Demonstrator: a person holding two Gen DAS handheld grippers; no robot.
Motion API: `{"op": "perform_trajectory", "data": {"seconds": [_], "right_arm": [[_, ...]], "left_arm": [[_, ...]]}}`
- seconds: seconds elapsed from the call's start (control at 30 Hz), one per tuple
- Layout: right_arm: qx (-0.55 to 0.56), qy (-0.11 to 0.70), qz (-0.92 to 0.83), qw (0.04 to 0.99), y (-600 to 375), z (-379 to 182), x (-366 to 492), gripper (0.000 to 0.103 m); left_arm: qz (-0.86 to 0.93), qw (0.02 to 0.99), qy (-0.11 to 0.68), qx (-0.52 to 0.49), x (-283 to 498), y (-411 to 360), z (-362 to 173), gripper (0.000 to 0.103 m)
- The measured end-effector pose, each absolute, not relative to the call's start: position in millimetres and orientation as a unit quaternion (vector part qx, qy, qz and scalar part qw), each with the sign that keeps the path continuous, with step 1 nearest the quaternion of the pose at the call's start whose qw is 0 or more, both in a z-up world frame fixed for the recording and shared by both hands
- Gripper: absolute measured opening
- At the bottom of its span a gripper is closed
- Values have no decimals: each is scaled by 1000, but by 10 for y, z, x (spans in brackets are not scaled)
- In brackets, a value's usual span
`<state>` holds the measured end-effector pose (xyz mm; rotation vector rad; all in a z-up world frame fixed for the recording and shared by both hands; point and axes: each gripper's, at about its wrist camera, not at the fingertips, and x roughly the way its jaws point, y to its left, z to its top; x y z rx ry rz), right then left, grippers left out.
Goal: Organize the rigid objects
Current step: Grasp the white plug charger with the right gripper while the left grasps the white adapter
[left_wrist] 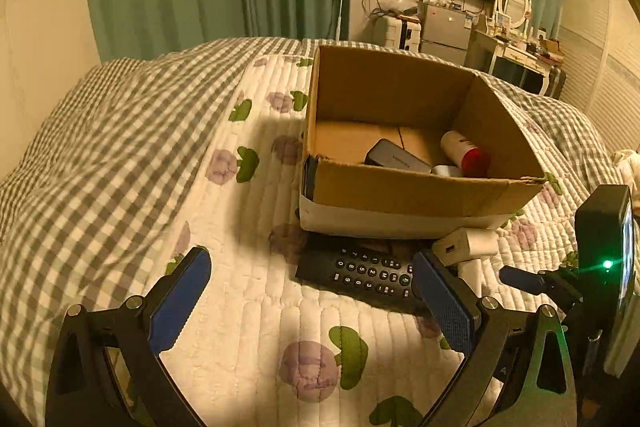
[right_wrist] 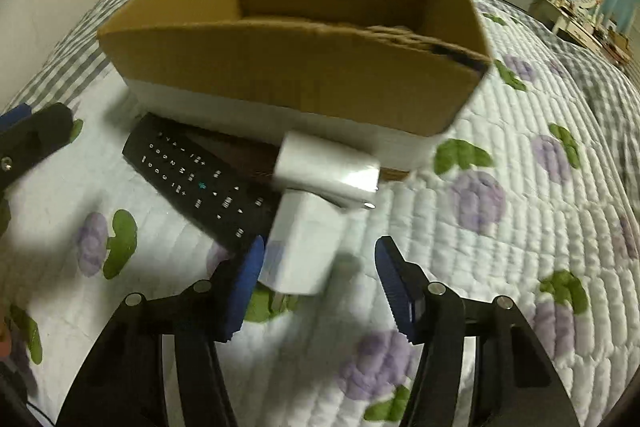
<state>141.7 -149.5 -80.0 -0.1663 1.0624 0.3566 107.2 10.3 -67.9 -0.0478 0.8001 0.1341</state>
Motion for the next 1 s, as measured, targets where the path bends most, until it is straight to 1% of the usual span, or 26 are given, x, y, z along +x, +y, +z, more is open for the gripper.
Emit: {"op": "perform_trajectory", "data": {"seconds": [0.03, 0.07, 0.13, 0.2, 0.23, 0.37, 0.4, 0.6, 0.7, 0.73, 0.83, 1.0], "right_arm": [[-79, 503, 172, 843, -1476, -818, 1425, 49], [-78, 506, 176, 841, -1460, -843, 1431, 46], [-83, 506, 178, 840, -1433, -875, 1417, 37], [-90, 499, 172, 845, -1440, -840, 1363, 30], [-90, 497, 171, 846, -1453, -826, 1342, 29], [-64, 508, 175, 841, -1552, -851, 1343, 30], [-63, 515, 173, 837, -1580, -863, 1364, 35], [-11, 537, 189, 822, -1669, -983, 1531, 47], [5, 547, 199, 813, -1749, -1013, 1560, 47], [3, 549, 204, 810, -1761, -1011, 1542, 42], [-9, 537, 205, 819, -1829, -945, 1404, 41], [-29, 498, 176, 849, -2132, -594, 1203, 41]], "left_arm": [[67, 918, 391, -23, 1092, 88, -694, 103], [67, 917, 392, -23, 1100, 82, -714, 103], [65, 916, 395, -26, 1113, 65, -741, 103], [62, 915, 398, -26, 1122, 30, -761, 103], [60, 915, 399, -25, 1129, 13, -770, 103], [59, 914, 402, -19, 1132, -73, -783, 103], [59, 914, 402, -18, 1127, -88, -781, 103], [72, 913, 401, -3, 1124, -122, -783, 103], [71, 914, 400, -4, 1118, -126, -768, 103], [70, 914, 399, -6, 1118, -132, -761, 103], [66, 915, 398, -7, 1124, -165, -746, 103], [52, 914, 401, -15, 1209, -291, -792, 103]]}}
